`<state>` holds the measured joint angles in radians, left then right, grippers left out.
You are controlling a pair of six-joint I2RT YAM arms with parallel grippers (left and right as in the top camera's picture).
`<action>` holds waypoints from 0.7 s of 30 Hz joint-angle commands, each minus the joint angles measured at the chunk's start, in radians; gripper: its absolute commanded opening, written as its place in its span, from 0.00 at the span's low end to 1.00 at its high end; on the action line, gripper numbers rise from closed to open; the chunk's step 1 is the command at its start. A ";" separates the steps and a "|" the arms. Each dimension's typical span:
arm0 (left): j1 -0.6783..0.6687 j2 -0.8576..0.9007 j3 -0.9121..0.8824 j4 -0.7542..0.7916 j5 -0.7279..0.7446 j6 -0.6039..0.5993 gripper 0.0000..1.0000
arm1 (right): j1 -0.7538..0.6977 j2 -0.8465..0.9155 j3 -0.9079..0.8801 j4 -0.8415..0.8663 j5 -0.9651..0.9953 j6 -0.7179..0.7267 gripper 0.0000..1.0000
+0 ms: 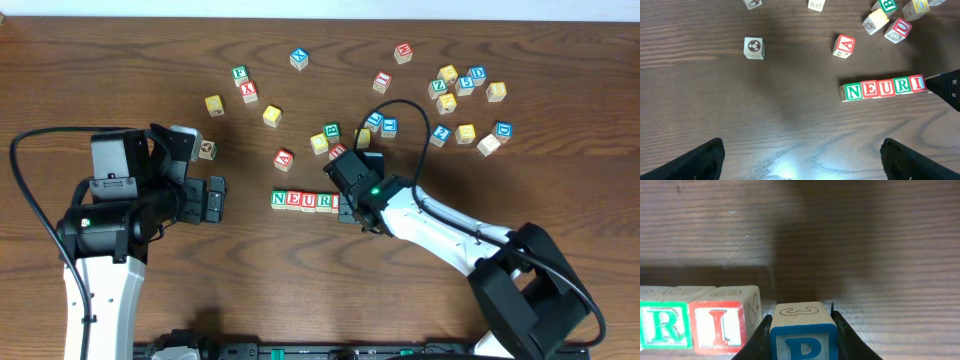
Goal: Spell out NEURIPS
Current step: 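Lower the blue P block beside the red I block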
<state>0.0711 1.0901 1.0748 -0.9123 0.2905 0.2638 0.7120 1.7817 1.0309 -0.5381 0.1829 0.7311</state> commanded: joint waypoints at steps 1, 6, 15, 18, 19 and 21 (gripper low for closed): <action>0.004 -0.006 0.021 -0.001 0.012 0.013 0.98 | 0.002 0.020 -0.011 0.008 0.004 0.016 0.17; 0.005 -0.006 0.021 -0.001 0.012 0.013 0.98 | 0.002 0.020 -0.011 0.015 0.001 0.016 0.16; 0.005 -0.006 0.021 -0.001 0.012 0.013 0.98 | 0.002 0.024 -0.011 0.032 0.010 0.016 0.14; 0.004 -0.006 0.021 -0.001 0.012 0.013 0.98 | 0.002 0.031 -0.011 0.034 0.010 0.016 0.14; 0.005 -0.006 0.021 -0.001 0.012 0.013 0.98 | 0.002 0.033 -0.011 0.033 0.010 0.016 0.14; 0.005 -0.006 0.021 -0.001 0.012 0.013 0.98 | 0.002 0.033 -0.011 0.034 0.010 0.016 0.14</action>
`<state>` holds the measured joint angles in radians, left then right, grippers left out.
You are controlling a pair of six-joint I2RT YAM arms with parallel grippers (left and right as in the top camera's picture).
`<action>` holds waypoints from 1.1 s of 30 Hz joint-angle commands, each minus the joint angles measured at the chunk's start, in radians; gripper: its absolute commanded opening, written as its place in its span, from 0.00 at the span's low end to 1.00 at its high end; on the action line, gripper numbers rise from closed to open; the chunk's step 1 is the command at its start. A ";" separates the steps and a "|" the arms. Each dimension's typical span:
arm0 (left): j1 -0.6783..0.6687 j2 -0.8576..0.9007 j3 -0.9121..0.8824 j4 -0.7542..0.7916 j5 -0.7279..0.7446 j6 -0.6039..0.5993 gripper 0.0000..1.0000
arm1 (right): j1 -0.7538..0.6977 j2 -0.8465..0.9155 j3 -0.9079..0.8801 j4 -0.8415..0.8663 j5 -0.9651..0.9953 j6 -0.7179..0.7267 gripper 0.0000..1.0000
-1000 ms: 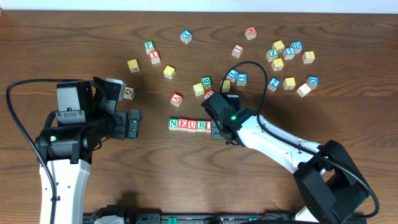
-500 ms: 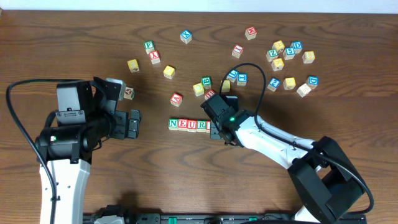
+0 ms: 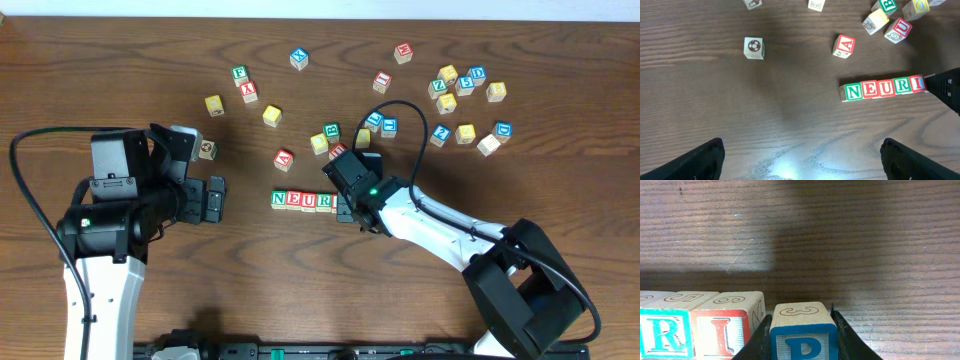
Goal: Spell out NEURIPS
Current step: 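Lower the blue P block beside the red I block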
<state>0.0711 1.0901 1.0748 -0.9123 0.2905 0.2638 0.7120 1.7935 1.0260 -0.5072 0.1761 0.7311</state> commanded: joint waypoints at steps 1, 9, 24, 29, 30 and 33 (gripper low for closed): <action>0.005 -0.006 0.021 0.000 0.012 0.013 0.98 | 0.002 0.021 -0.006 0.003 0.018 0.016 0.14; 0.005 -0.006 0.021 -0.001 0.012 0.013 0.98 | 0.002 0.025 -0.006 0.004 0.027 0.016 0.15; 0.005 -0.006 0.021 -0.001 0.012 0.013 0.98 | 0.002 0.040 -0.006 0.018 0.029 0.013 0.12; 0.005 -0.006 0.021 -0.001 0.012 0.013 0.98 | 0.002 0.040 -0.006 0.023 0.050 0.013 0.12; 0.005 -0.006 0.021 -0.001 0.012 0.013 0.98 | 0.002 0.040 -0.006 0.024 0.050 0.013 0.12; 0.005 -0.006 0.021 -0.001 0.012 0.013 0.98 | 0.002 0.040 -0.006 0.025 0.050 0.013 0.12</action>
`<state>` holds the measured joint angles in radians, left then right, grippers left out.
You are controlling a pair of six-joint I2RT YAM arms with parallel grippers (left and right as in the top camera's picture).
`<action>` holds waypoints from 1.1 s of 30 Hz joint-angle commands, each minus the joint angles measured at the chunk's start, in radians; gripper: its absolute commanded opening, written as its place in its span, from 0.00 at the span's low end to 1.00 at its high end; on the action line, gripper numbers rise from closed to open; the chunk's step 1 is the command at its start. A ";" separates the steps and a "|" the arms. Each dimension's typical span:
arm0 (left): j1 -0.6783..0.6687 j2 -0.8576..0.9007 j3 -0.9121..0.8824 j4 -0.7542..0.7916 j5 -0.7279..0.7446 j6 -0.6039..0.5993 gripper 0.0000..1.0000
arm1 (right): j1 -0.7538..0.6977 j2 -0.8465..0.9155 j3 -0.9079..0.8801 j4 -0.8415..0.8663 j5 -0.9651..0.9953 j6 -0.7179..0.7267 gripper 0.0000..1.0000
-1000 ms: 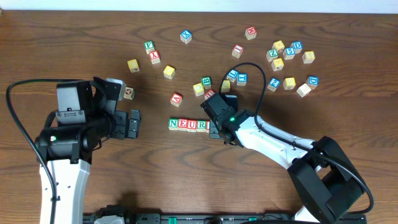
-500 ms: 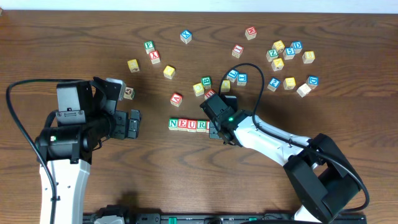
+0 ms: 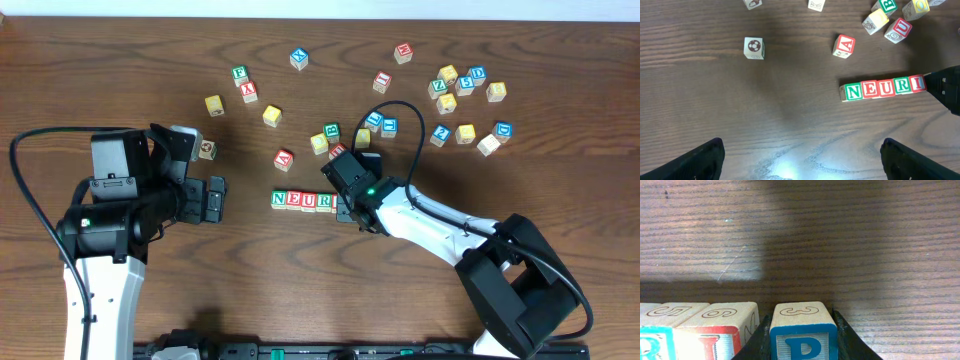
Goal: Spell out NEURIPS
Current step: 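Lower the blue P block beside the red I block, then open the right gripper to release the P block and lift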
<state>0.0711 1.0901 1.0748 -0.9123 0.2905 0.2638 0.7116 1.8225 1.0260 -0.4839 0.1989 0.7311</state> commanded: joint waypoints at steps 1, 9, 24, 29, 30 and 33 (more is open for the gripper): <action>0.004 -0.006 0.021 -0.001 0.012 0.013 0.98 | 0.003 0.011 -0.006 0.002 0.027 0.013 0.12; 0.004 -0.006 0.021 -0.001 0.012 0.013 0.98 | 0.003 0.011 -0.006 0.001 0.027 0.013 0.24; 0.005 -0.006 0.021 -0.001 0.012 0.013 0.98 | 0.003 0.011 -0.006 -0.006 0.027 0.013 0.30; 0.005 -0.006 0.021 -0.001 0.012 0.013 0.98 | 0.003 0.010 -0.006 -0.007 0.027 0.013 0.33; 0.005 -0.006 0.021 -0.001 0.012 0.013 0.98 | 0.003 0.008 -0.006 -0.008 0.027 0.013 0.35; 0.005 -0.006 0.021 -0.001 0.012 0.013 0.98 | 0.003 -0.002 -0.005 -0.014 0.027 0.013 0.38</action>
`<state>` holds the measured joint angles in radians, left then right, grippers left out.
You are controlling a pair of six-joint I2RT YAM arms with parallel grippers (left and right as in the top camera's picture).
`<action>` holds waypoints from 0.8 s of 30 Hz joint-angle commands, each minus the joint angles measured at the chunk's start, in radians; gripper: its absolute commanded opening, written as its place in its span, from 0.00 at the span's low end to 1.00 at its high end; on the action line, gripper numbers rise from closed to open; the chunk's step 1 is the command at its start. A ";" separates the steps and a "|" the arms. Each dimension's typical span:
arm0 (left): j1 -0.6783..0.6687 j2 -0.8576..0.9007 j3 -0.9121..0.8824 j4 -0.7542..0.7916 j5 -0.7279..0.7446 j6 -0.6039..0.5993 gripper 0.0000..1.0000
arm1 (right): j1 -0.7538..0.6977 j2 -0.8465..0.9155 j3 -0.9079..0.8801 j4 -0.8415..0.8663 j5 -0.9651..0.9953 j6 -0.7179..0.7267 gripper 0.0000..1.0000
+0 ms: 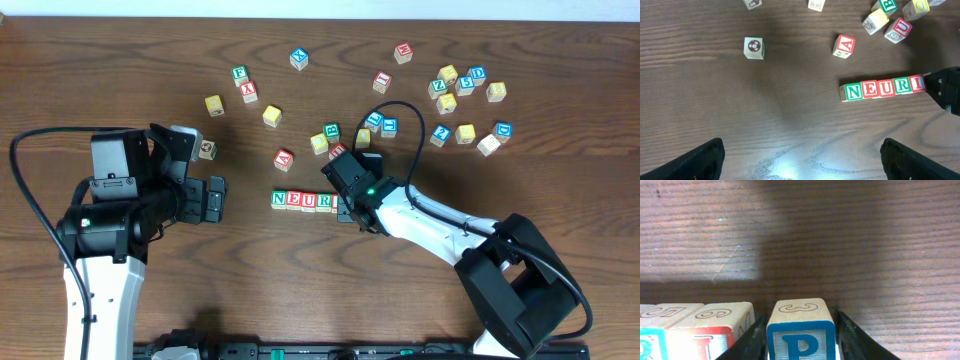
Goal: Spell out NEURIPS
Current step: 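Open the right gripper to release the P block and lift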
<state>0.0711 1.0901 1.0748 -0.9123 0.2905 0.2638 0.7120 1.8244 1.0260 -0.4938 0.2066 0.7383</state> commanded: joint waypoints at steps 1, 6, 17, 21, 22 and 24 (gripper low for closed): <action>0.005 -0.006 0.021 -0.001 0.012 0.013 0.98 | 0.002 -0.005 -0.005 -0.005 0.019 0.006 0.38; 0.005 -0.006 0.021 -0.001 0.012 0.013 0.98 | 0.002 -0.008 -0.005 -0.010 0.019 0.006 0.38; 0.005 -0.006 0.021 -0.001 0.012 0.013 0.98 | 0.002 -0.043 -0.005 -0.027 0.019 0.005 0.39; 0.005 -0.006 0.021 -0.001 0.012 0.013 0.98 | 0.002 -0.055 -0.004 -0.032 0.019 -0.008 0.40; 0.004 -0.006 0.021 -0.001 0.012 0.013 0.98 | 0.002 -0.058 0.000 -0.039 0.019 -0.014 0.40; 0.005 -0.006 0.021 -0.001 0.012 0.013 0.98 | 0.002 -0.063 0.010 -0.051 0.018 -0.022 0.40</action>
<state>0.0711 1.0901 1.0748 -0.9123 0.2905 0.2638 0.7120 1.7947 1.0260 -0.5312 0.2066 0.7338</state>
